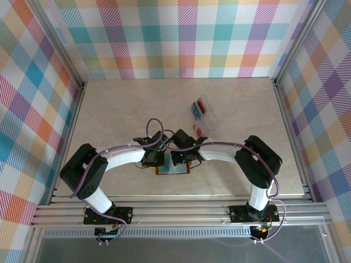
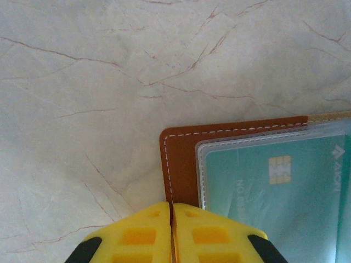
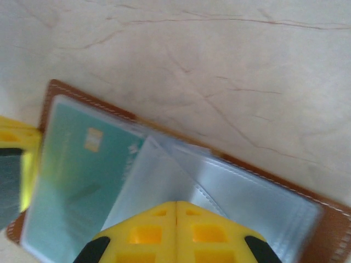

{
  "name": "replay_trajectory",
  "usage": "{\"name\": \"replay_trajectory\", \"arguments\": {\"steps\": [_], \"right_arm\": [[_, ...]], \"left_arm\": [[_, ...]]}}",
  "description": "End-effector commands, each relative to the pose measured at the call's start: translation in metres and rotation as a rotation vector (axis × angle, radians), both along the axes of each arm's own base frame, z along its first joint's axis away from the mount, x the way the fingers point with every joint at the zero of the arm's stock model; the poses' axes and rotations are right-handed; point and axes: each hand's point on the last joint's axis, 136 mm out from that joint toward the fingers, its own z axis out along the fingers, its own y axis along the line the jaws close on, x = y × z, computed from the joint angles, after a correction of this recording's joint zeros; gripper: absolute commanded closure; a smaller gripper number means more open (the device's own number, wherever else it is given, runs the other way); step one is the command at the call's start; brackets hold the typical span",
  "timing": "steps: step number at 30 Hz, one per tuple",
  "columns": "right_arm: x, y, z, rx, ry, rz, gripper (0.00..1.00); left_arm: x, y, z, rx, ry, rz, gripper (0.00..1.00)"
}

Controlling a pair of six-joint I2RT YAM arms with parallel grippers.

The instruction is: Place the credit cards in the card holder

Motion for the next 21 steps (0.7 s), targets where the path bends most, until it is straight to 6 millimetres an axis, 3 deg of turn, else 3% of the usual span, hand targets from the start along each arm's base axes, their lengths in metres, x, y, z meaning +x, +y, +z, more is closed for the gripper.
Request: {"name": "replay_trajectory", "arguments": {"steps": [1,10,17,21], "right_arm": [[-0.013,0.022,0.013,0.117,0.044,0.062,1.00],[-0.025,0.048,0.012,0.237,0.135,0.114,1.00],[-0.040,0.066,0.031,0.402,0.202,0.158,0.84],[-0.040,0.069,0.032,0.411,0.209,0.159,0.81]], "left_arm": [[-0.044,-0.004,-0.051,-0.052,0.218,-0.012,0.91],[-0.046,-0.009,-0.053,-0.119,0.248,0.004,0.91],[-0.046,-0.014,-0.052,-0.218,0.277,0.035,0.91],[-0.042,-0.017,-0.046,-0.292,0.270,0.054,0.91]]}}
